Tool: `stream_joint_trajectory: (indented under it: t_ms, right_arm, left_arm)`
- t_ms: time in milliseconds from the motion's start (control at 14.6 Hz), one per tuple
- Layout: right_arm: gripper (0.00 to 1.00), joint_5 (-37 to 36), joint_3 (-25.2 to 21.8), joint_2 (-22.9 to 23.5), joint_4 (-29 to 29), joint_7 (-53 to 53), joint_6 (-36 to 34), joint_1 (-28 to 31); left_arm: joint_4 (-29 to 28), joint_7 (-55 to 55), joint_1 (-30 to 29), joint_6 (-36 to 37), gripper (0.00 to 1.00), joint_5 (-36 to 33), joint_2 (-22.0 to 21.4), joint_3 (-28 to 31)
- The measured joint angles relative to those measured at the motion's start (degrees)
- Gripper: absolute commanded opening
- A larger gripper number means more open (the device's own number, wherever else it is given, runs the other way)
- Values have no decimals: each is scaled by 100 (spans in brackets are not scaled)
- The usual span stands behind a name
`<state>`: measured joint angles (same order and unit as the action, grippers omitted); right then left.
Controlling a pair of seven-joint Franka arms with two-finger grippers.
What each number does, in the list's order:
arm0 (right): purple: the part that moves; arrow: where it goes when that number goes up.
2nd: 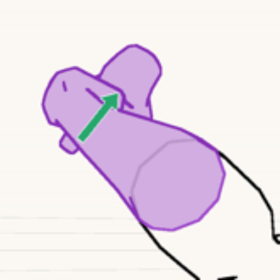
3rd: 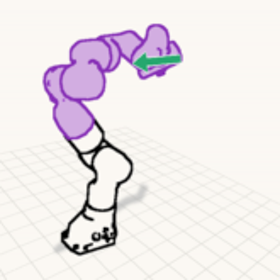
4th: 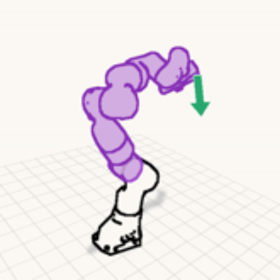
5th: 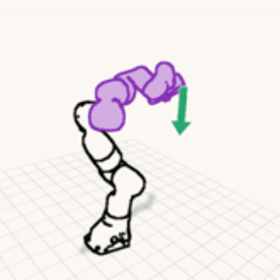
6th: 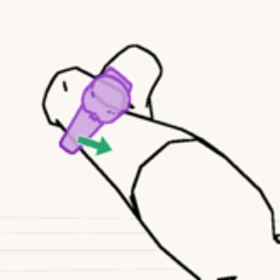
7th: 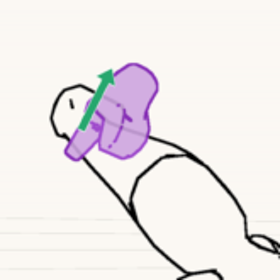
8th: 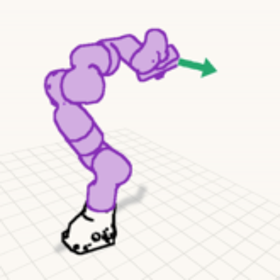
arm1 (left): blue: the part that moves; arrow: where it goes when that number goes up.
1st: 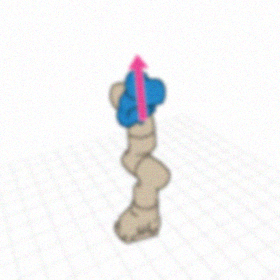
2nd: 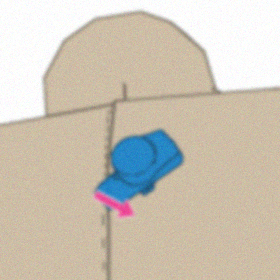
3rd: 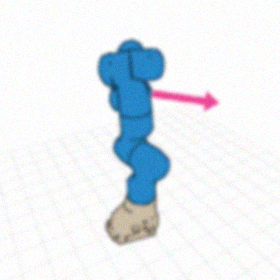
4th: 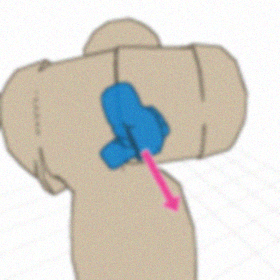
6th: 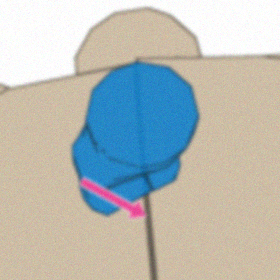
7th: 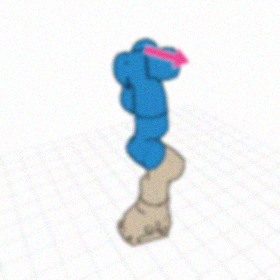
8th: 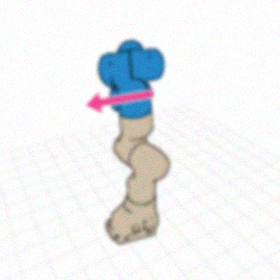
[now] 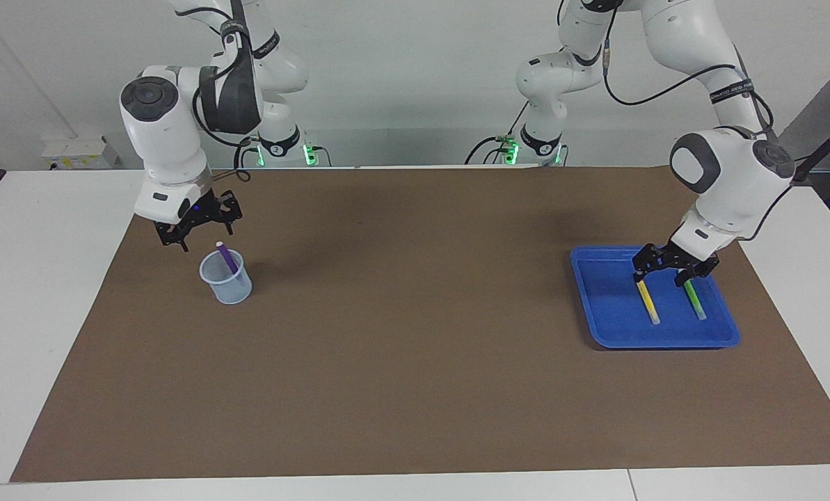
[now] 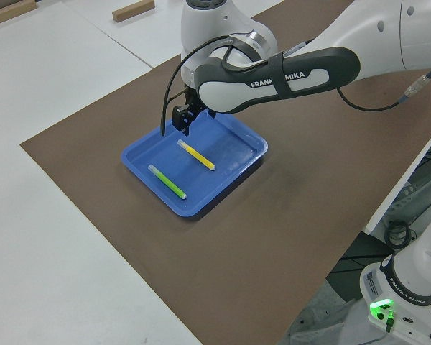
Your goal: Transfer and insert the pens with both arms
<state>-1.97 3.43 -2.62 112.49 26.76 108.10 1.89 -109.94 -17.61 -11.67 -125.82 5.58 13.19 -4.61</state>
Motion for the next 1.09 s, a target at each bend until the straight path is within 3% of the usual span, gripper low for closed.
stream_joint_trajectory:
  t_ms: [479, 752, 1094]
  right_arm:
    - [100, 1429, 128, -78, -158, -1237, -29, -224]
    - [100, 1777, 152, -78, -194, -2470, 43, -714]
    - [100, 2187, 153, -77, -233, -2885, 58, -800]
  left_arm:
    - [3, 323, -36, -562, 89, -53, 410, 76]
    - [3, 328, -82, -748, 88, -208, 485, 96]
    - [3, 336, -81, -972, 86, -214, 641, 95]
